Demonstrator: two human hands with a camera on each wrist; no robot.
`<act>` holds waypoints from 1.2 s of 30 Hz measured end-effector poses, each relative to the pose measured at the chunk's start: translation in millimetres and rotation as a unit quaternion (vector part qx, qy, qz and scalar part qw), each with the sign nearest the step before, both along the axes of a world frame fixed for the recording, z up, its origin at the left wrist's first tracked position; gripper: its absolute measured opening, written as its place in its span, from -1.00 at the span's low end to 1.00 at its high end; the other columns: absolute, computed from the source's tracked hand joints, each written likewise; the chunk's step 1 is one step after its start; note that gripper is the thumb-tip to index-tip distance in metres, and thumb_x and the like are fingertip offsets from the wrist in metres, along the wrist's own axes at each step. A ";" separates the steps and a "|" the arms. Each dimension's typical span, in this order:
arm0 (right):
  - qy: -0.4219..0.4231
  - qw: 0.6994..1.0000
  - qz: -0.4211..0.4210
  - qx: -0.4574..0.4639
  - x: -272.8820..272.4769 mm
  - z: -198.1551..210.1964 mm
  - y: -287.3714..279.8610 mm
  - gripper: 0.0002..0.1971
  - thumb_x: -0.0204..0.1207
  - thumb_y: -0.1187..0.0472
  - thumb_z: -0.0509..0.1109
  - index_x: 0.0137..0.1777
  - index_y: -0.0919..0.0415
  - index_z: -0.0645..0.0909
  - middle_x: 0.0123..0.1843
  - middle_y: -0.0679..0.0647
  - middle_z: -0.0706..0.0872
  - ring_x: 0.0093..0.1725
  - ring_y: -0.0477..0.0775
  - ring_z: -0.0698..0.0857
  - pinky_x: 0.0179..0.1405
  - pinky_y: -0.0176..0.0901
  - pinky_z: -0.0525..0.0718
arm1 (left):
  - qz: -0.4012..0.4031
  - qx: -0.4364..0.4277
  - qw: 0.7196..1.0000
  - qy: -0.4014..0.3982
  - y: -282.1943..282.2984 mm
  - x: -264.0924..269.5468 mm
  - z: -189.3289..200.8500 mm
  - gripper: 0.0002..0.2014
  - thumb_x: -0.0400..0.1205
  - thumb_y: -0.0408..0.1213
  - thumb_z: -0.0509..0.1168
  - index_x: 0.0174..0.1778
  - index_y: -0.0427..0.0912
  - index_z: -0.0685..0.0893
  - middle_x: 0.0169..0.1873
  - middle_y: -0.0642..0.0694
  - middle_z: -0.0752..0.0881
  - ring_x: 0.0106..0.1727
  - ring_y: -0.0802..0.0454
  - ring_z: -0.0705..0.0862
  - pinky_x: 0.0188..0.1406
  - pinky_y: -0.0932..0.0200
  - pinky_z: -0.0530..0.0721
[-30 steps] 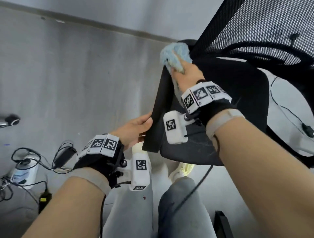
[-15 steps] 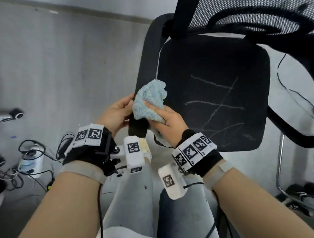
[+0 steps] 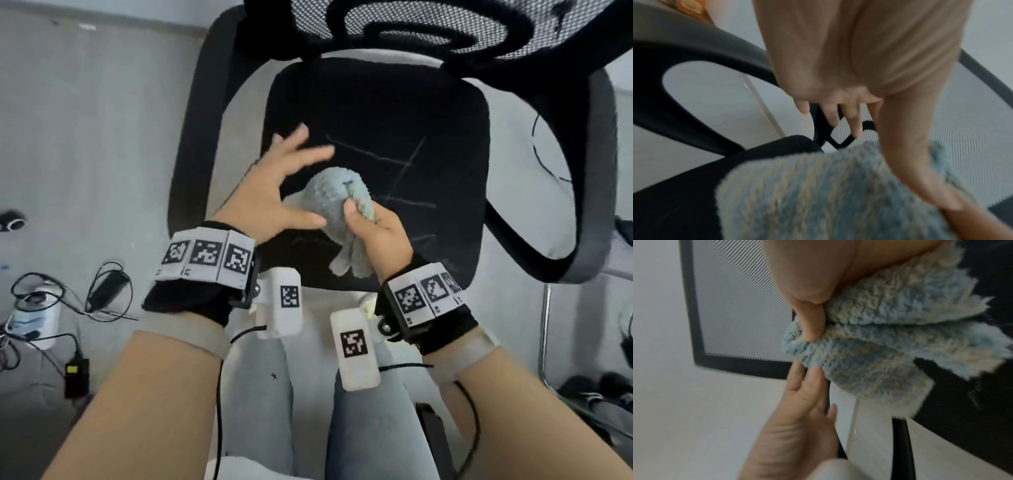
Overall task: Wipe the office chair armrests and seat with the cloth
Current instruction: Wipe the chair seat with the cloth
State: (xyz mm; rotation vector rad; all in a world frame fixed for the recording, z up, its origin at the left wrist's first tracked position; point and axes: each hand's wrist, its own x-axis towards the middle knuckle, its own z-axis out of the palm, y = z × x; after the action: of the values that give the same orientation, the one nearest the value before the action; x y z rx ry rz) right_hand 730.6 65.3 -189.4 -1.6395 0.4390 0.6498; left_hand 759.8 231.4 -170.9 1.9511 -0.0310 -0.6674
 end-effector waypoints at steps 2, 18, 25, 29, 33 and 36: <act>0.049 0.985 -0.066 0.150 -3.1 5.5 -16.5 -0.81 0.63 0.16 0.19 -0.01 0.17 0.63 -0.07 0.13 0.74 -0.09 0.02 0.74 0.06 -0.02 0.71 | -0.001 -0.033 0.998 0.045 -20.8 -3.1 -5.0 -0.37 0.41 -0.29 0.48 0.38 0.09 0.45 0.44 0.11 0.45 0.47 0.30 0.34 0.36 0.52 0.28; 0.038 0.996 -0.074 0.040 -36.5 -30.3 -59.6 -0.89 0.46 0.39 0.41 -0.04 0.26 0.65 -0.14 0.11 0.74 -0.18 -0.08 0.76 -0.07 -0.17 0.77 | 0.102 0.050 0.989 0.094 -64.7 -41.4 -64.3 -0.72 0.59 -0.18 0.28 0.22 -0.09 0.55 -0.03 0.07 0.61 0.06 0.11 0.59 0.16 0.19 0.57; -0.180 0.941 -0.039 -0.284 -5.1 -55.9 -60.6 -0.73 0.46 0.21 0.41 0.11 0.29 0.50 0.06 0.09 0.50 0.02 -0.10 0.45 -0.21 -0.54 0.41 | 0.117 0.131 0.979 0.101 -37.7 -55.0 -110.4 -0.51 0.59 -0.29 0.29 0.46 -0.09 0.39 0.42 -0.05 0.47 0.41 0.07 0.44 0.38 0.23 0.33; -0.108 0.929 0.146 -0.321 -0.4 -113.3 -41.6 -0.70 0.48 0.18 0.41 0.16 0.29 0.56 0.43 0.20 0.27 0.27 0.04 0.39 0.23 -0.41 0.32 | 0.083 0.155 0.981 0.084 -29.6 -53.6 -134.9 -0.44 0.57 -0.32 0.31 0.51 -0.11 0.33 0.51 -0.12 0.34 0.53 0.01 0.31 0.47 0.28 0.17; -0.120 0.854 0.295 -0.411 -9.3 -136.9 -33.7 -0.79 0.40 0.03 0.47 -0.05 0.12 0.71 0.66 0.11 -0.10 0.57 0.27 0.02 0.55 0.13 0.11 | 0.061 0.163 0.981 0.081 -22.8 -48.7 -142.8 -0.34 0.55 -0.34 0.35 0.55 -0.08 0.24 0.62 -0.10 0.09 0.63 0.03 0.05 0.51 0.28 -0.02; -0.167 0.805 0.382 -0.421 -0.6 -137.8 -35.5 -0.80 0.39 -0.05 0.44 -0.06 0.01 0.72 0.67 -0.02 -0.25 0.61 0.31 -0.21 0.54 0.31 -0.15 | 0.026 0.218 0.972 0.087 -21.4 -35.1 -146.9 -0.14 0.47 -0.29 0.43 0.60 -0.03 0.07 0.64 -0.14 -0.14 0.65 -0.11 -0.19 0.61 -0.04 -0.06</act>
State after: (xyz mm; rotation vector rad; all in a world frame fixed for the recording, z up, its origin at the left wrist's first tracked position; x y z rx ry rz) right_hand 729.9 29.8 -327.2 -2.7829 -0.2990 0.7694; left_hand 724.7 210.0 -317.8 2.2928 0.2972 -0.8625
